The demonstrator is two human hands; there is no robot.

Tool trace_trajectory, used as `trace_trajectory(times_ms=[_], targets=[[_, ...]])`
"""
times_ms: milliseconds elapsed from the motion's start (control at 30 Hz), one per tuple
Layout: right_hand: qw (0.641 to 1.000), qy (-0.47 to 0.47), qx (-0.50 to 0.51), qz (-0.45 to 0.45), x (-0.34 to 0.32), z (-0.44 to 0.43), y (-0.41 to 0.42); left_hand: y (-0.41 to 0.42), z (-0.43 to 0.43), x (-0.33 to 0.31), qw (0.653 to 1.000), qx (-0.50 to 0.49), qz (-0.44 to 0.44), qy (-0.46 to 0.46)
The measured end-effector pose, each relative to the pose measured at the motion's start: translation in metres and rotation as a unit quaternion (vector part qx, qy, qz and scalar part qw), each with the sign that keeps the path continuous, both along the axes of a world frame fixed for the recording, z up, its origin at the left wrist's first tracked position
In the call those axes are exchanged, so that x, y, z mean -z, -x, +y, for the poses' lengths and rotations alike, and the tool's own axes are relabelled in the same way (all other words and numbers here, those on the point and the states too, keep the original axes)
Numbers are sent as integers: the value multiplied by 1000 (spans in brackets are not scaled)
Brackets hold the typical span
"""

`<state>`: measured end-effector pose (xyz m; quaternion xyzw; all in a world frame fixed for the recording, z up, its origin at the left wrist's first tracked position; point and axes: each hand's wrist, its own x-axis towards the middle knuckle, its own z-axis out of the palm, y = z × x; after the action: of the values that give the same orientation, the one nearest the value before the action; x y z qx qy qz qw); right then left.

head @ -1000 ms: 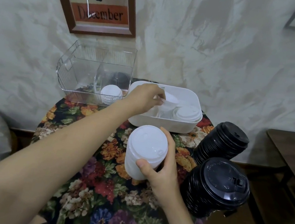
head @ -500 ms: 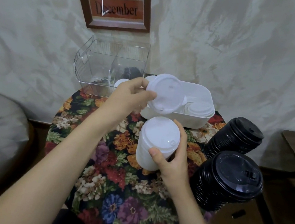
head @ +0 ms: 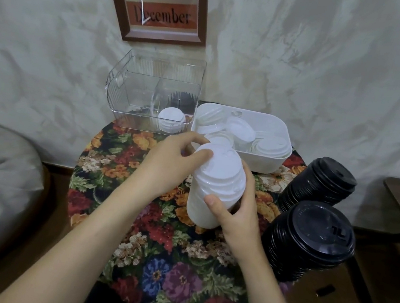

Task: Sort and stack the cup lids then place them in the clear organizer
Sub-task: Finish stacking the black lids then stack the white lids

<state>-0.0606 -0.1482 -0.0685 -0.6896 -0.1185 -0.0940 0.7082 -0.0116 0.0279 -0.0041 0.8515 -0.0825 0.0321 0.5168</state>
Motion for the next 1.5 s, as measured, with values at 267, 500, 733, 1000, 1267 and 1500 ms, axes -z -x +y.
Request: trace_trajectory(times_ms=[267,500,733,1000,1267,1500], targets=[[1000,26,-13,-9,1,-5,-3,12,-3,-6,992,9,-23,-126],[999,35,-19,-5,1,-6,-5,10,-2,-16,974,19,-49,-220],[999,39,-1,-2,0,-10,-4,-2,0,-20,979,73,-34,-186],[1000,7,-1,-7,-11,-6,-4,-4,-3,0,985,166,42,4],[1000,22,7,11,-6,-6,-6,-12,-1,1,982,177,54,36],[999,48,5,7,-4,-5,-5,-33,-1,-10,980,189,54,12]])
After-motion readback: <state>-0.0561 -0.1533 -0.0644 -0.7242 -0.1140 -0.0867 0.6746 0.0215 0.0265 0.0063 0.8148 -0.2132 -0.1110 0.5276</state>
